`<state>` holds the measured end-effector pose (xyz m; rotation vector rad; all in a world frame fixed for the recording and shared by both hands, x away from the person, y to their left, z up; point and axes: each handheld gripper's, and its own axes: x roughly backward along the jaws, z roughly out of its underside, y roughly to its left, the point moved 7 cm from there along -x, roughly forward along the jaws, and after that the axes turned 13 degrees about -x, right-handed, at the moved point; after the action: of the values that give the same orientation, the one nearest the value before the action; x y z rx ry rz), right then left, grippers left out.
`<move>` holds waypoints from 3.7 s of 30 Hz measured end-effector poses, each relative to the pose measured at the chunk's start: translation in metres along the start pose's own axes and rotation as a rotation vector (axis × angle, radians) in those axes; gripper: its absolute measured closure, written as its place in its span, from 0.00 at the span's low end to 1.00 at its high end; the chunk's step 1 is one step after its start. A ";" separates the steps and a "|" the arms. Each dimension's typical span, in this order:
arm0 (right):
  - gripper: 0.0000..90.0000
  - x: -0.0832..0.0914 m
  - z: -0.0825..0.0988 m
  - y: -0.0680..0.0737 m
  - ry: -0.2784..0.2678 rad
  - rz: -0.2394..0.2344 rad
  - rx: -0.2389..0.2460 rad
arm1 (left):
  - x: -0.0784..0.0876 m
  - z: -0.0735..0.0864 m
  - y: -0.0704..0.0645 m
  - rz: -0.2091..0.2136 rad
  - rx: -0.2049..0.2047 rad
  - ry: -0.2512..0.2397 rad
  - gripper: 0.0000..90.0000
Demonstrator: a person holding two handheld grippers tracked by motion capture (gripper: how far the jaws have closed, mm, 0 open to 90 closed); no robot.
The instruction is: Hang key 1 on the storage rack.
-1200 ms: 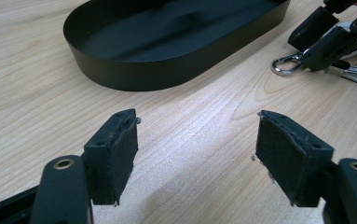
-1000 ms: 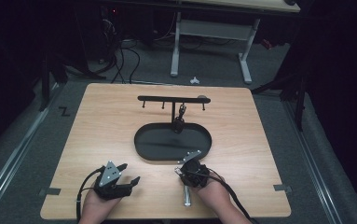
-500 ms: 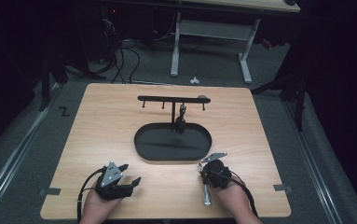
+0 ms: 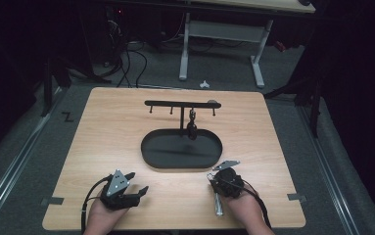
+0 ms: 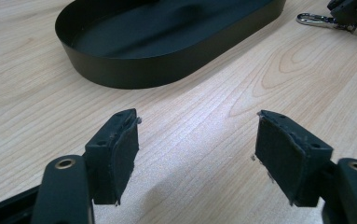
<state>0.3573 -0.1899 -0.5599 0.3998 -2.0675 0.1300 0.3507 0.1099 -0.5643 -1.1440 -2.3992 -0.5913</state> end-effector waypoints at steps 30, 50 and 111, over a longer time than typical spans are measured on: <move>0.84 -0.008 -0.003 -0.002 0.018 -0.055 -0.101 | 0.001 0.000 -0.001 0.003 0.000 -0.004 0.34; 0.85 -0.007 -0.004 -0.007 0.035 -0.105 -0.179 | 0.000 0.000 -0.003 0.014 -0.012 -0.005 0.35; 0.96 0.053 -0.067 -0.005 0.316 -0.012 0.054 | 0.003 -0.002 -0.004 0.030 -0.018 -0.028 0.35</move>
<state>0.3900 -0.1894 -0.4811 0.3976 -1.7533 0.2280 0.3460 0.1079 -0.5617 -1.2019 -2.4003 -0.5917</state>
